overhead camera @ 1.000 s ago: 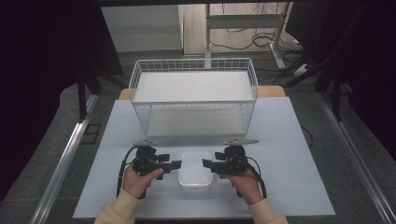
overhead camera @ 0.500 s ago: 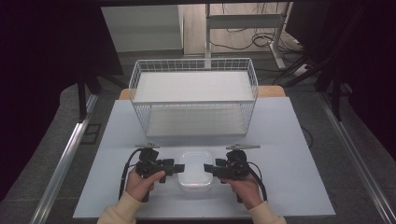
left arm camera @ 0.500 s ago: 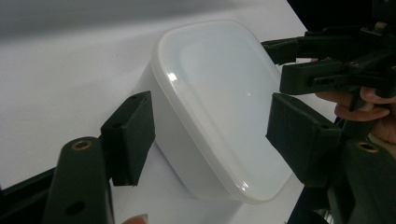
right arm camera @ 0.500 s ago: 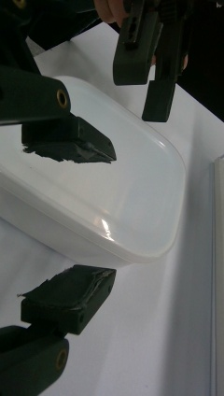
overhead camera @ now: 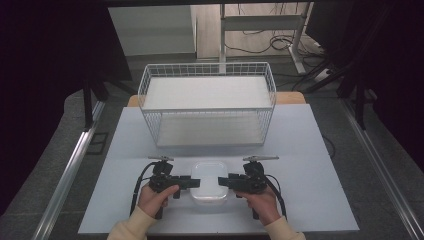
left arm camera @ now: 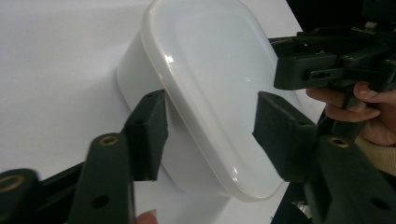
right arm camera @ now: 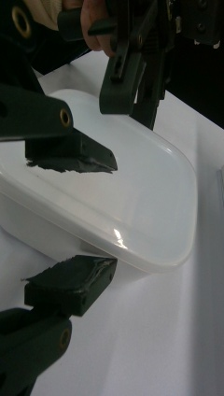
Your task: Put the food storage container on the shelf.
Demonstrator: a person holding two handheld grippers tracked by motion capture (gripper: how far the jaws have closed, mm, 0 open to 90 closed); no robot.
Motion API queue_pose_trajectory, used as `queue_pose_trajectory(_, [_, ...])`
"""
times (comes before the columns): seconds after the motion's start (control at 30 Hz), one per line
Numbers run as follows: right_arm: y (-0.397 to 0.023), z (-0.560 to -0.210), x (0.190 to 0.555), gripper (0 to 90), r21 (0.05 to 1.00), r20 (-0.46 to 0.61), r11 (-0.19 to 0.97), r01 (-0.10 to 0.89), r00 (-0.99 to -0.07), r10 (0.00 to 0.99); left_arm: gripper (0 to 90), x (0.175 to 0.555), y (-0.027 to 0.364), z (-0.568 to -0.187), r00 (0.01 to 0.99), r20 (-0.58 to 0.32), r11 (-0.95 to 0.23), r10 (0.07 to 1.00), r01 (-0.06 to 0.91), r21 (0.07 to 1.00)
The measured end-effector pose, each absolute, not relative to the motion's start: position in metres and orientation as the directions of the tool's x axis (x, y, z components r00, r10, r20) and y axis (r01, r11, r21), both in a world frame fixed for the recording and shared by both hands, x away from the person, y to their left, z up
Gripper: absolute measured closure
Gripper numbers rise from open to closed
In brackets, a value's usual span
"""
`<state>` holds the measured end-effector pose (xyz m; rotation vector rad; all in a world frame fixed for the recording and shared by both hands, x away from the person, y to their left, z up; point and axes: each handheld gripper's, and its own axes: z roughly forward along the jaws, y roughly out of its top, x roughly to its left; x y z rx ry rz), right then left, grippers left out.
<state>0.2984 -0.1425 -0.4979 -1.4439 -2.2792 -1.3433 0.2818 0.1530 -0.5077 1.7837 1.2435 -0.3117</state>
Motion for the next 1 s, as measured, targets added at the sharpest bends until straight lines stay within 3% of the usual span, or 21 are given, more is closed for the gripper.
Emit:
queue_pose_trajectory(0.1, [-0.147,-0.497,0.298,58.5,0.595,0.550,0.118,0.795,-0.509,0.662,52.9,0.281,0.155,-0.509,0.445,-0.650,-0.053,0.616,0.847,0.529])
queue_pose_trajectory(0.37, [-0.158,-0.497,0.296,68.0,0.556,0.630,0.062,0.829,-0.469,0.619,65.7,0.276,0.159,-0.506,0.439,-0.668,-0.009,0.601,0.839,0.543])
queue_pose_trajectory(1.0, [-0.167,-0.486,0.288,78.2,0.615,0.616,0.065,0.786,-0.530,0.583,76.3,0.266,0.162,-0.493,0.518,-0.604,-0.033,0.605,0.775,0.632])
